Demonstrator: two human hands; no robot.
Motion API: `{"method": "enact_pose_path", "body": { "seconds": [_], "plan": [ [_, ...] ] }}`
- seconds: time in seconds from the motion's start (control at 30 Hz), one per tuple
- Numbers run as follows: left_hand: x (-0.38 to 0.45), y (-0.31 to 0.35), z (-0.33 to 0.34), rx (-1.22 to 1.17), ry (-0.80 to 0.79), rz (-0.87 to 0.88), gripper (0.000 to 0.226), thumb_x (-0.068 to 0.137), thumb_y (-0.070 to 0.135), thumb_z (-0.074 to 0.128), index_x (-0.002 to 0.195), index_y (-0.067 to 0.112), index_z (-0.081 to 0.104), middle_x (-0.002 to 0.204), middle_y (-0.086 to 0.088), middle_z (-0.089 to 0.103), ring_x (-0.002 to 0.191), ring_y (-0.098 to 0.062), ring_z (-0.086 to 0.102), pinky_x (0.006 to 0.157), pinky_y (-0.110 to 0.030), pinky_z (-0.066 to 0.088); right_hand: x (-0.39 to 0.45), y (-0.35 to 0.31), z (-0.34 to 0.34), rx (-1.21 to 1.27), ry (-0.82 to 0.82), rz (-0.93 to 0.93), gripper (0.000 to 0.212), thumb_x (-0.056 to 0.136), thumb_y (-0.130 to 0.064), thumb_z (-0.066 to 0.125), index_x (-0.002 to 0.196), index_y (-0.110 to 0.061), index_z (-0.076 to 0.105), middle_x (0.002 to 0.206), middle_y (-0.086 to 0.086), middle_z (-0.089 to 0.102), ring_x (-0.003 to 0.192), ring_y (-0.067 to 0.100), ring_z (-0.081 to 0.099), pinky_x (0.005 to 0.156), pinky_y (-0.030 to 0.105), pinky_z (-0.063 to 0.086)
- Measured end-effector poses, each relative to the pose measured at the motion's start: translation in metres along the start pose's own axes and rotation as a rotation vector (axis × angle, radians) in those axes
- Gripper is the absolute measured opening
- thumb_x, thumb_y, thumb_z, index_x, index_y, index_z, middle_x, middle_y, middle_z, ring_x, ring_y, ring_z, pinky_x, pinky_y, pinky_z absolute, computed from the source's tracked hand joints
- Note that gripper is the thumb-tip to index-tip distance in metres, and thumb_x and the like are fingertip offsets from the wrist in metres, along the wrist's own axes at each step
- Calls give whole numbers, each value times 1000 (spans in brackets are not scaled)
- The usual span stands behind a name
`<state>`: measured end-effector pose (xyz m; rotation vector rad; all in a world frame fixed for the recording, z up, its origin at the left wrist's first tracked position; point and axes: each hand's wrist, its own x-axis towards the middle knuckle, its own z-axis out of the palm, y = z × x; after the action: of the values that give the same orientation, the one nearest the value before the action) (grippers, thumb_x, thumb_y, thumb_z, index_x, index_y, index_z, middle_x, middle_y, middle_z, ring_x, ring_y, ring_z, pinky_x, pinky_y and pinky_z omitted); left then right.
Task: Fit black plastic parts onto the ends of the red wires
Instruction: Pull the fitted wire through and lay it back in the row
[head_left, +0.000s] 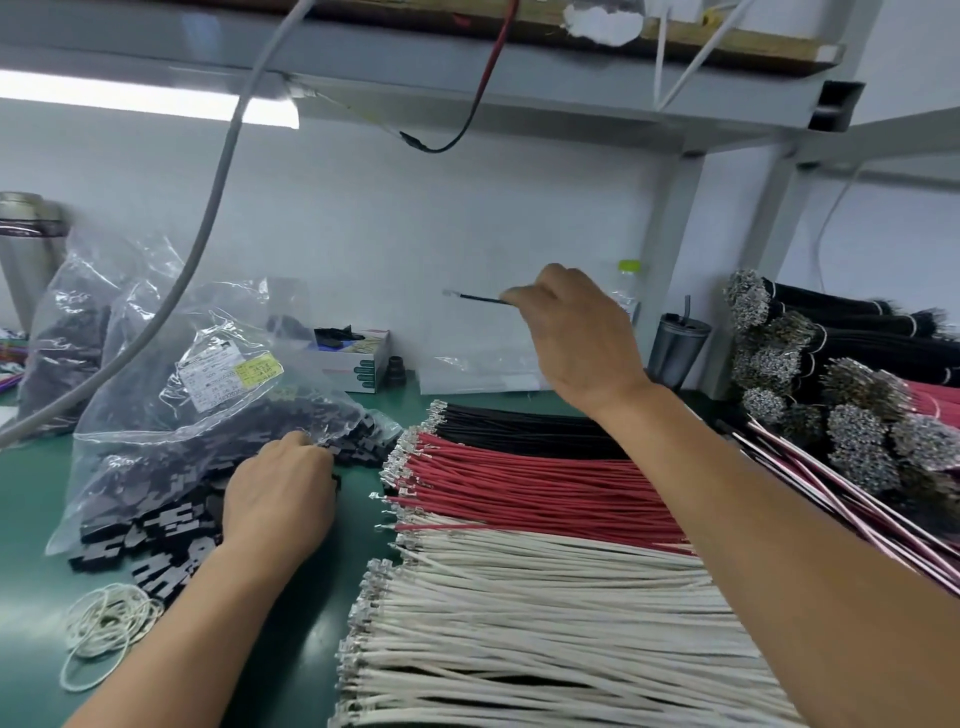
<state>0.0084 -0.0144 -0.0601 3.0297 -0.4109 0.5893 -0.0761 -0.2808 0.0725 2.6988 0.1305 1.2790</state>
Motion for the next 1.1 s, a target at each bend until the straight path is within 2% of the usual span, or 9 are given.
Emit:
{"method": "enact_pose_path", "body": {
  "seconds": [0.13, 0.27, 0.37, 0.43, 0.5, 0.67, 0.83, 0.93, 1.1],
  "plan": [
    [-1, -2, -8, -24, 39, 45, 18, 98, 41, 61, 106, 32, 74, 108, 7, 63, 106, -20, 59, 85, -33, 46, -51, -21, -20, 151, 69, 2, 13, 98, -27, 60, 97, -24, 73, 85, -9, 54, 74, 8, 52, 56, 25, 42],
    [-10, -1, -23, -232, 210, 64, 18, 98, 36, 66, 107, 25, 78, 104, 1, 76, 96, -26, 69, 83, -37, 52, -101, -35, -10, 276, -30, 60, 9, 94, -28, 68, 94, -24, 76, 85, -13, 57, 74, 3, 55, 61, 22, 49],
    [-18, 6, -33, -701, 356, 7, 15, 99, 21, 68, 109, 20, 79, 109, -1, 74, 90, -22, 72, 75, -34, 58, -111, -37, -2, 354, -114, 113, 12, 98, -24, 65, 105, -22, 73, 96, -15, 58, 81, 3, 59, 69, 25, 53],
    [-24, 15, -42, -1289, 203, -94, 16, 96, 7, 71, 104, 16, 80, 107, -7, 75, 82, -19, 76, 69, -26, 63, -113, -39, -2, 401, -128, 129, 20, 100, -17, 61, 116, -21, 70, 98, -12, 59, 81, 7, 59, 69, 29, 53],
    [-31, 21, -49, -1654, 24, -156, 18, 89, -3, 73, 100, 9, 81, 104, -16, 76, 82, -22, 77, 66, -25, 63, -114, -42, -3, 431, -118, 137, 29, 101, -10, 57, 125, -21, 69, 95, -11, 57, 77, 9, 57, 66, 29, 52],
    [-39, 27, -53, -1707, -119, -94, 24, 77, -6, 79, 96, 9, 83, 103, -16, 78, 79, -20, 68, 67, -20, 60, -114, -44, -8, 465, -55, 197, 17, 97, -25, 66, 110, -25, 77, 86, -16, 58, 70, -1, 49, 63, 13, 37],
    [-44, 30, -53, -1617, -133, 60, 23, 71, 18, 83, 93, 20, 85, 85, -16, 77, 64, -19, 67, 56, -24, 58, -112, -50, -9, 497, -40, 155, 11, 95, -22, 68, 102, -22, 76, 90, -17, 59, 77, -2, 53, 68, 14, 41],
    [-46, 33, -51, -1629, -136, 59, 20, 71, 14, 83, 90, 18, 85, 75, -18, 76, 56, -20, 67, 56, -23, 58, -112, -54, -9, 528, -30, 134, 13, 94, -20, 70, 104, -22, 77, 90, -17, 57, 77, -2, 52, 69, 15, 43],
    [-50, 38, -51, -1663, -213, 119, 23, 66, 7, 83, 88, 14, 84, 79, -17, 76, 61, -21, 70, 62, -22, 59, -112, -58, -11, 513, -6, 91, 12, 91, -19, 74, 101, -23, 79, 86, -15, 56, 74, -2, 49, 66, 11, 36]
  ]
}}
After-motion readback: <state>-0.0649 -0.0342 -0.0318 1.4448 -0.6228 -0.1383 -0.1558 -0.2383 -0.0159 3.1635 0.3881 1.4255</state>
